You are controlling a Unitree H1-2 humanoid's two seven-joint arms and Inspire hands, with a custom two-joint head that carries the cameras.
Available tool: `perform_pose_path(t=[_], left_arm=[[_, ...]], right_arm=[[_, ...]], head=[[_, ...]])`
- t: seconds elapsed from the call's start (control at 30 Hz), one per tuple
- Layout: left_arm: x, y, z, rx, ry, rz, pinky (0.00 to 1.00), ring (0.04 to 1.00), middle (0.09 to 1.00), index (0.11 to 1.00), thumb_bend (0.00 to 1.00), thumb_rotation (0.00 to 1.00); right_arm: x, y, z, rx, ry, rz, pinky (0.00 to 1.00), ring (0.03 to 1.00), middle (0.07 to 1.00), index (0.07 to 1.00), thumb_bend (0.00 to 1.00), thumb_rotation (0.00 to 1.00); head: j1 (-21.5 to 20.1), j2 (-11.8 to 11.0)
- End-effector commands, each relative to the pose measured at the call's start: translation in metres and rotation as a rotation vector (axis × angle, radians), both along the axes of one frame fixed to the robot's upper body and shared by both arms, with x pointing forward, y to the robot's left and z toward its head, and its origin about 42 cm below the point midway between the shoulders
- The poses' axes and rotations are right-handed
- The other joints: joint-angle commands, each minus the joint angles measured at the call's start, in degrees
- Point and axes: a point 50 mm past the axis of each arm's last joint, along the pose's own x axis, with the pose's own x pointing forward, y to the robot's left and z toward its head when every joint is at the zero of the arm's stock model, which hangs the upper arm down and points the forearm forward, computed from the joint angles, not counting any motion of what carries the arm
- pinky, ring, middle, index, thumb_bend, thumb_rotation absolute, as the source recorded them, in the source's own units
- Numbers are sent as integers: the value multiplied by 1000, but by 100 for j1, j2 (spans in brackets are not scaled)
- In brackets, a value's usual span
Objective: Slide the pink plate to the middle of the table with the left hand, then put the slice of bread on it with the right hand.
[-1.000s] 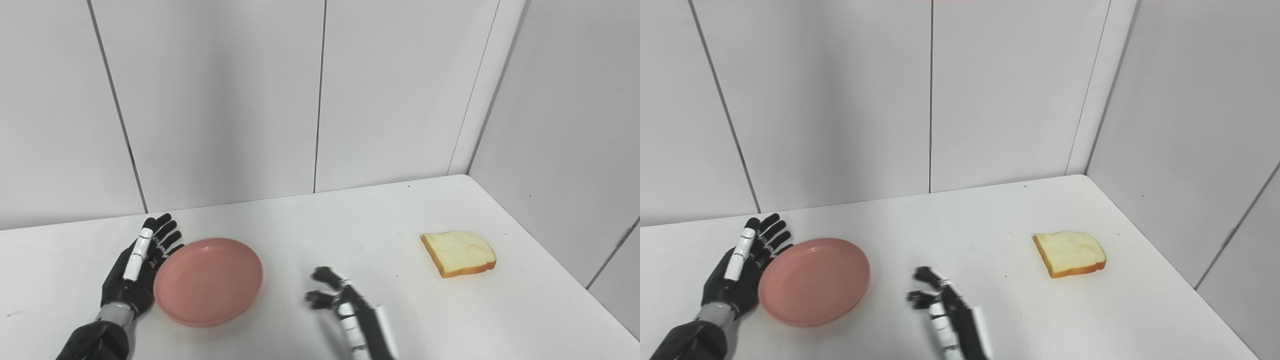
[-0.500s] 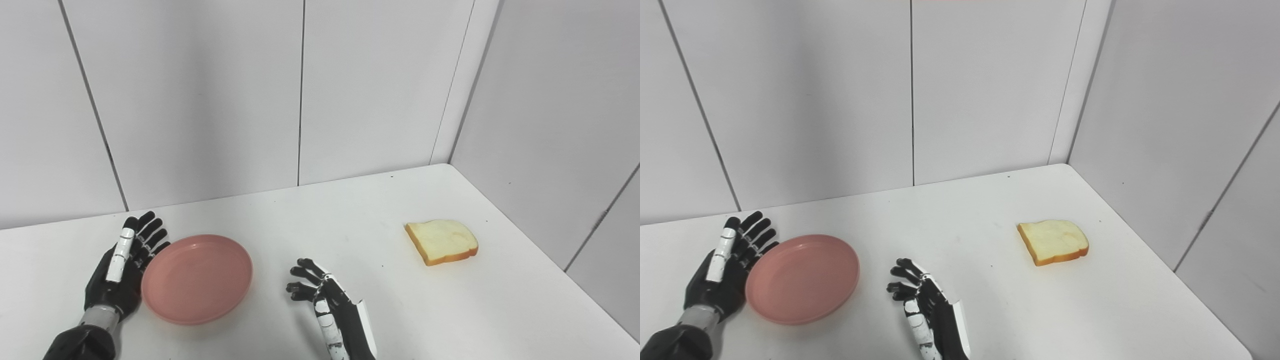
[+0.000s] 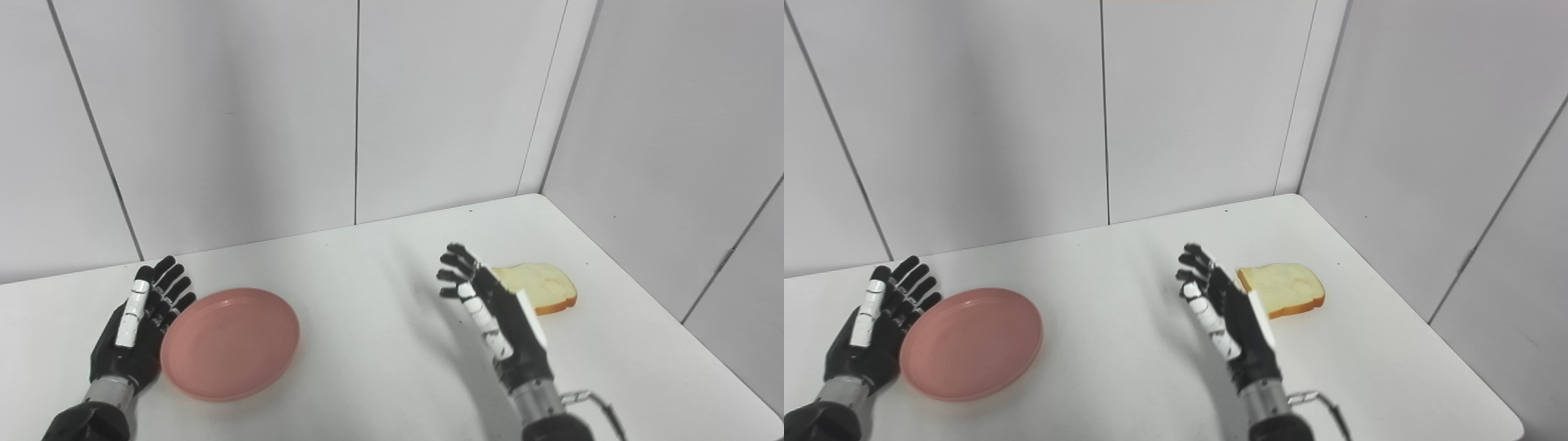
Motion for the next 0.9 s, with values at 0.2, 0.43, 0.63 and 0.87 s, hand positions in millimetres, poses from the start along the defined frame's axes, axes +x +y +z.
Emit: perform_pose_path(t=[0.2, 0.43, 0.63, 0.87], left_arm=[[6, -1, 8, 4, -15, 0, 898, 923, 914, 840, 773, 671], [4, -2, 8, -3, -10, -3, 912, 926, 919, 849, 759, 668], [4, -3, 9, 8, -14, -2, 903, 922, 915, 847, 756, 674], [5, -3, 10, 10, -17, -10, 900, 922, 910, 847, 756, 673]], right_arm=[[17, -56, 47, -338, 19, -4, 776, 844, 867, 904, 878, 934], [39, -97, 83, -561, 99, -3, 838, 897, 925, 922, 976, 745], [57, -124, 107, -817, 241, 19, 882, 956, 989, 964, 1000, 500], [72, -145, 122, -1089, 350, 9, 860, 960, 989, 979, 1000, 383]], head=[[14, -35], [29, -50], [41, -55], [90, -53]])
